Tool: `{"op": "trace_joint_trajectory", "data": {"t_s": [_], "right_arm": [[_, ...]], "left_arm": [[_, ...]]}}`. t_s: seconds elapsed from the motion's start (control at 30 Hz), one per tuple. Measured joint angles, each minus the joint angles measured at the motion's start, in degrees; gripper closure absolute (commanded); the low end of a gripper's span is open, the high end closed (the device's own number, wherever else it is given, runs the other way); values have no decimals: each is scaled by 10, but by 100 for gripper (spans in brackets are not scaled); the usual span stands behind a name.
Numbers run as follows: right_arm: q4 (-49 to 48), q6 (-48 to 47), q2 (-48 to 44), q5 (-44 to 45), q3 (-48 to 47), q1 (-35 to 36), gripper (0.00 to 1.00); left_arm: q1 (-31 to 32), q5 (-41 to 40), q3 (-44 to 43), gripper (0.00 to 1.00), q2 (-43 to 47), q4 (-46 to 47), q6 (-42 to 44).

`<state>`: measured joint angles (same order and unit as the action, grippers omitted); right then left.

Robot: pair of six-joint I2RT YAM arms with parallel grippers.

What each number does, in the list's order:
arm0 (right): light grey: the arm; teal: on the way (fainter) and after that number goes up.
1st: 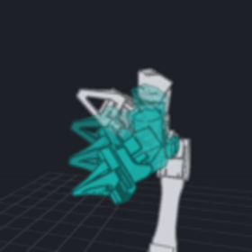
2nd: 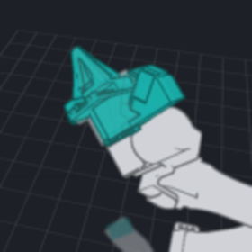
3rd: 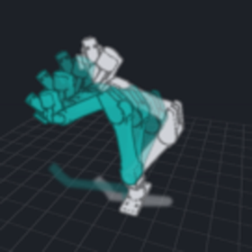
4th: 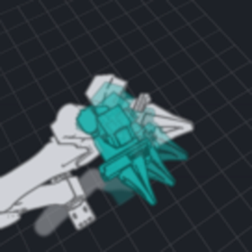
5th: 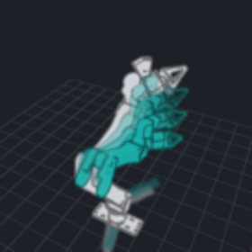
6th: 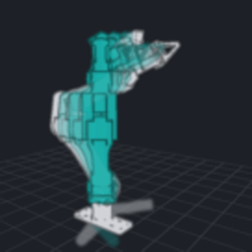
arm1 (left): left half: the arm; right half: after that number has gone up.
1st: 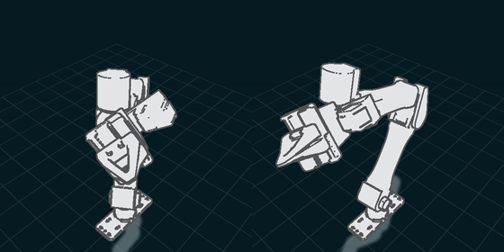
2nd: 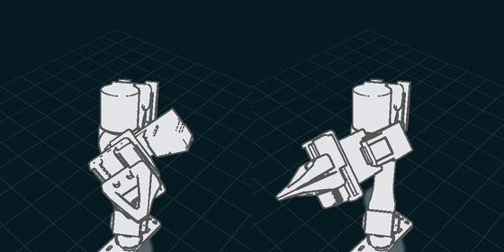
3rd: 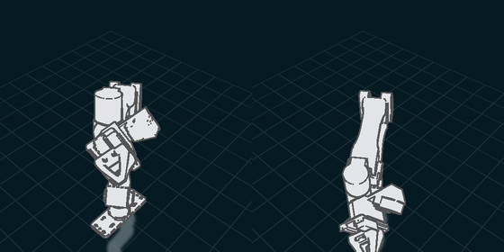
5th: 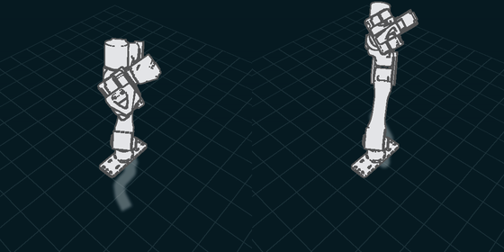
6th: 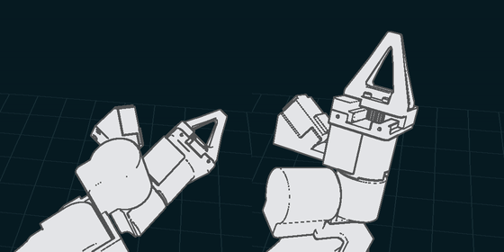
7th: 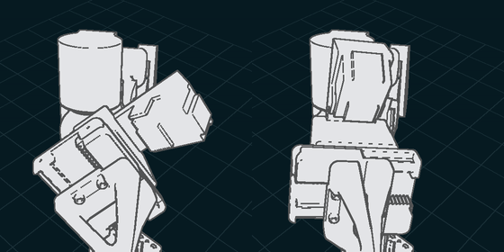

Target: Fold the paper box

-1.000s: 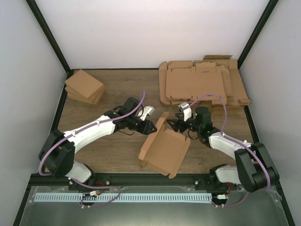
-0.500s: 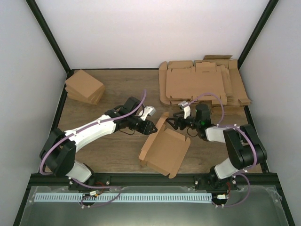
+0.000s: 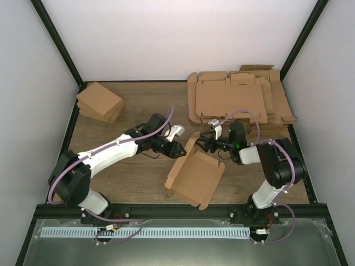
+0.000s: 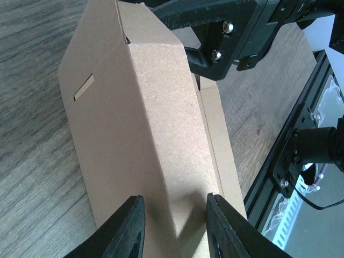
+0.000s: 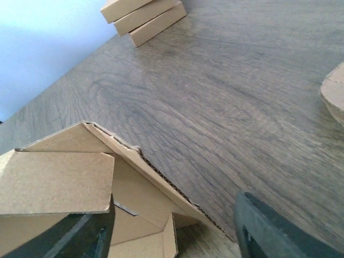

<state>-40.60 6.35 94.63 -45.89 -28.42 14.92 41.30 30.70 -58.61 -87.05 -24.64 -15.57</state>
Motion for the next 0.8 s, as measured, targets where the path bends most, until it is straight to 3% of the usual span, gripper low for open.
{"op": "trace_joint_trajectory", "data": {"t_s": [0.47,0.63,0.8], "right_arm": [[10,-44,-56,44,16,39,89],[16,-52,-79,89,34,59,99],[24,-55,-92,135,36,80,99]], "left_arm": [[0,-7,0,66,0,-2,0],[0,-8,0,66,0,-3,-1],[0,-11,-1,67,0,-3,-3]]}}
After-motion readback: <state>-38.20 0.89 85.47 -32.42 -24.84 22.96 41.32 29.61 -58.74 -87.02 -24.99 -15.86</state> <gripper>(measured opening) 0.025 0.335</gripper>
